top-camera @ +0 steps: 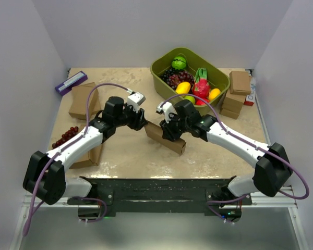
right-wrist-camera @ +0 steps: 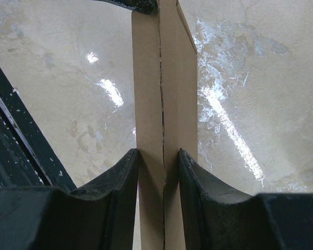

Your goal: Fold the paper box

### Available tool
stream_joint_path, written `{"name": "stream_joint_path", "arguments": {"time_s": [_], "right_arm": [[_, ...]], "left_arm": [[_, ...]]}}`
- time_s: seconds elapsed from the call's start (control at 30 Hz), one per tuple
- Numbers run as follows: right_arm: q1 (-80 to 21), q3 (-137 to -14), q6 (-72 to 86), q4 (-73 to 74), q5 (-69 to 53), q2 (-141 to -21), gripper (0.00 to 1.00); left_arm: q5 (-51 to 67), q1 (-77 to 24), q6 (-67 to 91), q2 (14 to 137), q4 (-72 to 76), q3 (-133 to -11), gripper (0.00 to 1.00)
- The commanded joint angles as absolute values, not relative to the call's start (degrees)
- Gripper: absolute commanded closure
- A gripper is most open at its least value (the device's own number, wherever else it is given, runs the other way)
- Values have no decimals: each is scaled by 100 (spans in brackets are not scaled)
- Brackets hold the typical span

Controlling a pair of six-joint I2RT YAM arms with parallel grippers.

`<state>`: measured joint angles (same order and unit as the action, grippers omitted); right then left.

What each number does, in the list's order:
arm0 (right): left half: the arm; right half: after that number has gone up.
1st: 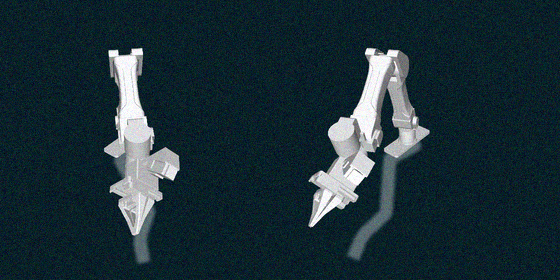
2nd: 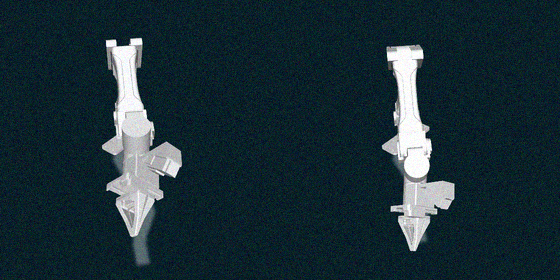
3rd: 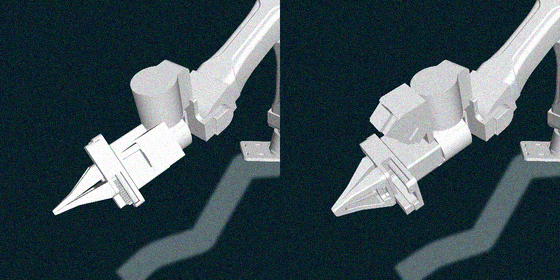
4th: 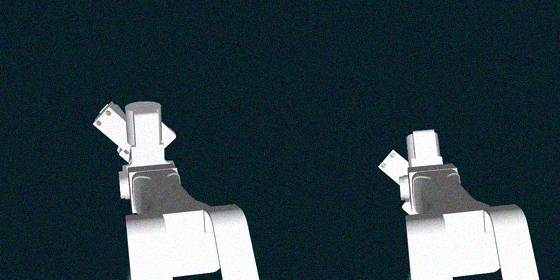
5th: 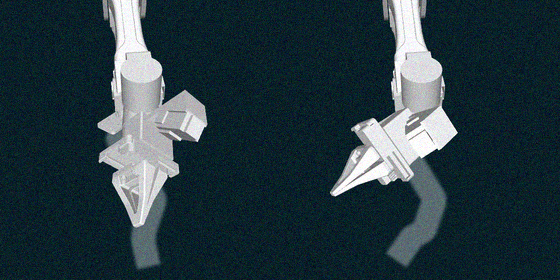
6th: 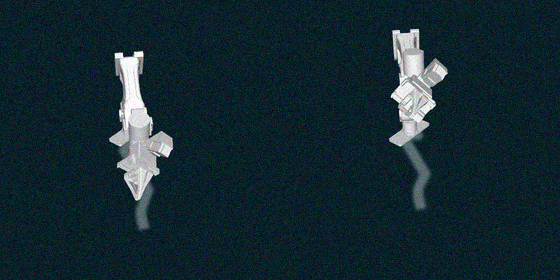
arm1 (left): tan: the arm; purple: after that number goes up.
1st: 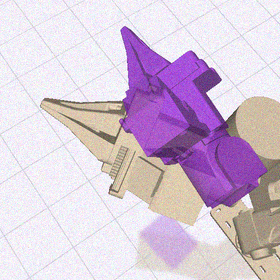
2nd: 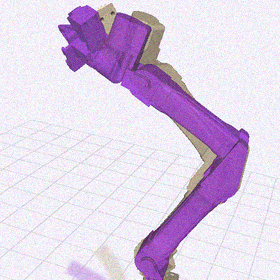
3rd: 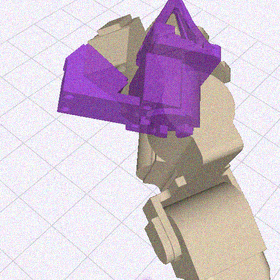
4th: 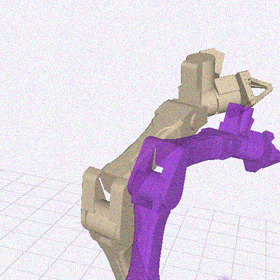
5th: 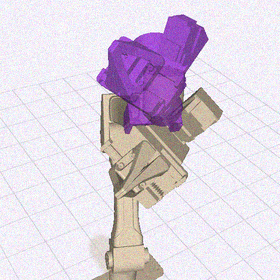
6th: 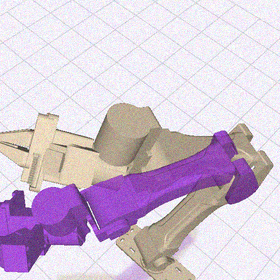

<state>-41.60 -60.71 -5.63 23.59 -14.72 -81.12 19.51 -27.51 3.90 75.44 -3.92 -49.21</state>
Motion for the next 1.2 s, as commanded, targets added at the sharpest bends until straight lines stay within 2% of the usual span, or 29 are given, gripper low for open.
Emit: {"name": "stream_joint_path", "arguments": {"time_s": [0.0,0.13,0.47,0.53,0.63,0.67,0.77,1.17], "right_arm": [[-4157,-6108,-624,2566,-1547,-8244,83],[-4157,-6108,-607,2566,-1529,-8262,83],[-4157,-6108,-606,2566,-1477,-8271,84],[-4148,-6108,-606,2566,-1468,-8279,84],[-4149,-6108,-598,2566,-1371,-8306,85],[-4157,-6108,-580,2575,-1345,-8323,85],[-4148,-6135,-563,2637,-1240,-8419,86],[-4148,-6161,-519,2698,-1090,-8569,87]], "left_arm": [[1942,-2777,466,7541,-193,-5098,50],[1934,-2786,492,7567,-255,-5098,50],[1960,-2856,501,7620,-308,-5098,71],[1951,-2856,501,7629,-325,-5106,73],[1951,-2892,501,7620,-352,-5115,85],[1951,-2909,536,7611,-360,-5124,92],[2030,-2918,658,7585,-360,-5150,100],[1907,-2962,782,7673,-606,-5203,100]]}}
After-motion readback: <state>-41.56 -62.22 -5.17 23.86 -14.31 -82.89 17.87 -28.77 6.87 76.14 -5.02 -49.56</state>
